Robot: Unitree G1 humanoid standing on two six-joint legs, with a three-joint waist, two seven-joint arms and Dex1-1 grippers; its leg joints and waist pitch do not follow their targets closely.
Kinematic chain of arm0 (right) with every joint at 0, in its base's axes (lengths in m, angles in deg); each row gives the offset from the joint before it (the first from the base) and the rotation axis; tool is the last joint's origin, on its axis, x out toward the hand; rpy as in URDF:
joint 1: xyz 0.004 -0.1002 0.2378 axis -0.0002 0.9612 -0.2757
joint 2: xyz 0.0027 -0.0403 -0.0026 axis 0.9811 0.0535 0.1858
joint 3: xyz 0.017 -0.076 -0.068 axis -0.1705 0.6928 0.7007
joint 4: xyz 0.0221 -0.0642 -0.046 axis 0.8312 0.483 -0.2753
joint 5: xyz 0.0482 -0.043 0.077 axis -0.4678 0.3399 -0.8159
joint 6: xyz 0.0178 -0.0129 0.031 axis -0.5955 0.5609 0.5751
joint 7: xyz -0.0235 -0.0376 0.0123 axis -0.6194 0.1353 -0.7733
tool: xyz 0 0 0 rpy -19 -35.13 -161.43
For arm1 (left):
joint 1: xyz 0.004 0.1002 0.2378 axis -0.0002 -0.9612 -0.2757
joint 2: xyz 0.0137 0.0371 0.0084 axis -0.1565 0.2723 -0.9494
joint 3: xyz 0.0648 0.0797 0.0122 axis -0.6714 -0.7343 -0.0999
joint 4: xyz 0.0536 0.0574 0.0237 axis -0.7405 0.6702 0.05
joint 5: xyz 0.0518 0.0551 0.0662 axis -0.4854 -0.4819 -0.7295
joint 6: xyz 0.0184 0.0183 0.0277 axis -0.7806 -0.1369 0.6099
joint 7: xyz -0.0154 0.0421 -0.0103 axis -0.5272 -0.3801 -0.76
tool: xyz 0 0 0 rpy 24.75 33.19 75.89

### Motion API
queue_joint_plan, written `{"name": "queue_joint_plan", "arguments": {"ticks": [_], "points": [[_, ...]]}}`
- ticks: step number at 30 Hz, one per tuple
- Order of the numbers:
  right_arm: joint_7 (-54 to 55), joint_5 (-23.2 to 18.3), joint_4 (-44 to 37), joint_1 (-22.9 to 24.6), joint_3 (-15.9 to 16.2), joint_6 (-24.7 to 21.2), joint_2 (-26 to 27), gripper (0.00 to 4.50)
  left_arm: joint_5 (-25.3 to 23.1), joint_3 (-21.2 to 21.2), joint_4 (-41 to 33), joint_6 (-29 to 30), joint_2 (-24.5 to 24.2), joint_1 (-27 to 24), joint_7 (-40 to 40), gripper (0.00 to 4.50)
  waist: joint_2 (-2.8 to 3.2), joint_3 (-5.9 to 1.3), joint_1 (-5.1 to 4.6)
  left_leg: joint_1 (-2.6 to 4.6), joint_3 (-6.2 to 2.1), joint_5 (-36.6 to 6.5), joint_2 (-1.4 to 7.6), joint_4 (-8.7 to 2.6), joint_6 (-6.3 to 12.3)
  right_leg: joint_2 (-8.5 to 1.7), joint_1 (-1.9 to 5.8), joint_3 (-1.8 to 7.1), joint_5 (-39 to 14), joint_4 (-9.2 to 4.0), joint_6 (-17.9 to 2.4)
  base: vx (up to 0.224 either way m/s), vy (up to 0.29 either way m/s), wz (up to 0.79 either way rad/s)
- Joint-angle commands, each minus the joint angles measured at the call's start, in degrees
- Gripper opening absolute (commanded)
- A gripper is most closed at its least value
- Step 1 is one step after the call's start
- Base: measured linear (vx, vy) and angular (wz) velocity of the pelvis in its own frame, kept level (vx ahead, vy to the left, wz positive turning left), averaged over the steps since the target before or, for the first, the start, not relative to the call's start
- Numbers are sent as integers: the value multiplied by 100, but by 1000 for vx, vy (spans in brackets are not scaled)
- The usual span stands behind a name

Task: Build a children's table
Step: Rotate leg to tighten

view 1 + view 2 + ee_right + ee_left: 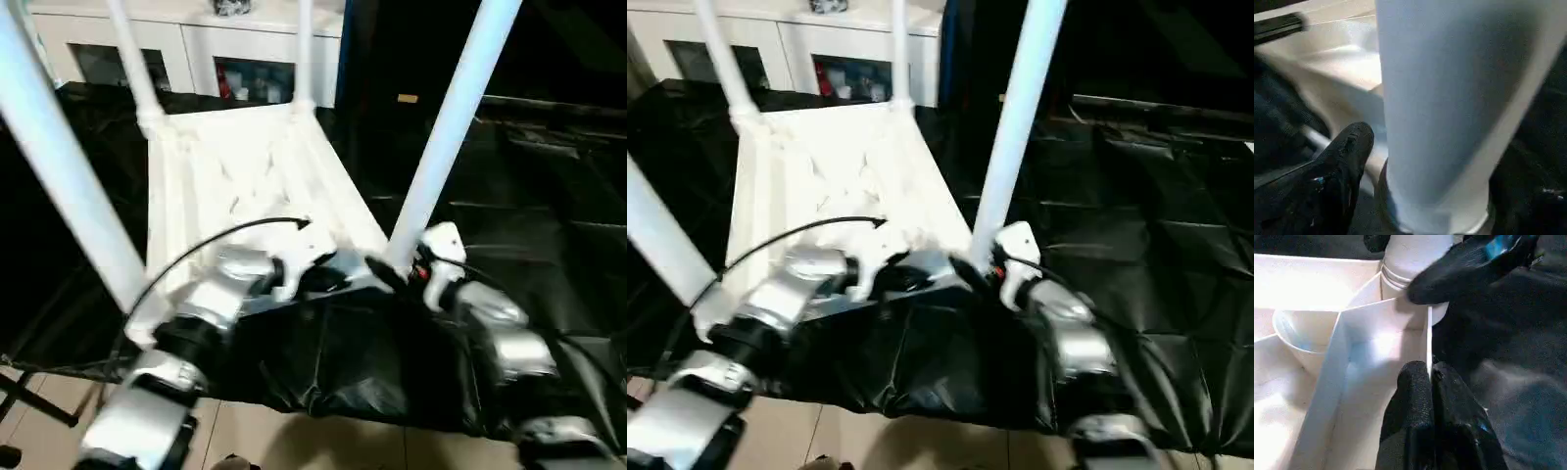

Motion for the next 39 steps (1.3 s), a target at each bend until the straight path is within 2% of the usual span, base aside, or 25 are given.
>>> {"name": "queue_joint_plan", "arguments": {"ticks": [1,3,5,7,10,11,16,21,23,27,28,29,31,33,35,36,37,39], "points": [[-861,-146,-239,76,597,-102,43,365,203,-127,-274,-192,121,99,251,0,-43,-358,39,81,-108,-1274,271,-350,411,-349,283,245,-1020,-391,-1366,0,0,0],[-1474,-284,-295,61,667,-225,-214,365,315,-110,-269,-213,3,121,613,0,-44,-358,49,84,-105,-1316,268,-347,405,-348,291,237,-1090,-394,-1380,0,0,0],[-1779,-382,-339,46,694,-350,-315,365,358,-135,-302,-168,-77,120,822,0,-22,-361,98,85,-98,-1310,284,-340,405,-355,278,242,-1111,-382,-1399,0,0,0],[-1979,-429,-373,37,727,-413,-379,365,363,-154,-311,-166,-128,118,922,0,-28,-364,125,96,-99,-1317,288,-342,383,-354,273,238,-1105,-382,-1421,0,0,0],[-2288,-429,-380,10,772,-466,-453,341,364,-207,-329,-148,-244,102,1174,0,-17,-373,196,107,-98,-1282,299,-342,337,-364,264,245,-993,-365,-1459,0,0,0],[-2309,-424,-375,6,777,-467,-455,322,362,-206,-324,-151,-251,104,1185,0,-16,-369,202,104,-100,-1279,298,-343,328,-363,263,243,-990,-361,-1457,0,0,0],[-2440,-424,-381,18,857,-469,-480,290,337,-188,-262,-173,-299,130,1238,0,-11,-372,248,111,-106,-1338,294,-349,257,-375,266,243,-1113,-375,-1407,0,0,0],[-2519,-445,-404,27,882,-519,-498,261,324,-201,-190,-205,-329,159,1225,0,-10,-376,270,109,-110,-1337,291,-352,223,-367,268,242,-1042,-366,-1396,0,0,0],[-2505,-459,-442,69,862,-550,-471,259,270,-131,-97,-250,-286,192,969,0,4,-377,271,110,-111,-1352,293,-352,216,-367,266,241,-1042,-364,-1392,0,0,0],[-1850,-427,-379,134,690,-463,-206,256,56,71,282,-340,-26,398,-180,0,0,-363,289,146,-100,-1487,292,-354,180,-367,231,249,-1220,-411,-1354,0,0,0],[-1675,-396,-339,130,653,-447,-150,256,23,97,338,-341,17,433,-372,0,-7,-350,276,145,-119,-1647,289,-374,95,-384,235,249,-1498,-432,-1292,0,0,0],[-1256,-291,-227,112,588,-370,-21,256,8,163,395,-282,129,483,-714,0,-45,-343,261,136,-121,-1673,287,-382,65,-384,230,250,-1615,-438,-1239,0,0,0],[73,-38,128,8,344,-208,398,256,22,299,403,-55,471,554,-1413,0,-21,-334,220,134,-160,-1774,280,-408,-54,-416,231,247,-1982,-466,-1109,0,0,0],[407,-21,204,-20,265,-224,530,255,6,299,386,-23,577,561,-1565,0,-25,-337,172,131,-189,-1896,272,-423,-156,-424,231,231,-2254,-497,-987,0,0,0],[1062,37,323,-62,139,-205,792,254,-59,247,362,-28,760,559,-1778,0,-15,-345,85,119,-171,-1858,259,-414,-109,-402,220,253,-2038,-503,-994,0,0,0],[1427,54,343,-72,66,-231,961,254,-92,213,386,-84,851,561,-1854,0,-17,-361,69,99,-170,-1752,243,-406,-51,-395,250,246,-1883,-490,-1011,0,0,0],[1868,91,327,-68,-19,-187,1188,254,-121,175,440,-191,957,565,-1917,0,0,-362,47,109,-149,-1654,243,-397,-14,-381,221,260,-1669,-484,-1043,0,0,0],[1940,147,189,7,37,-109,1319,254,-101,162,450,-249,993,545,-1867,0,-9,-377,30,92,-140,-1506,222,-381,67,-373,248,254,-1456,-464,-1068,0,0,0]]}}
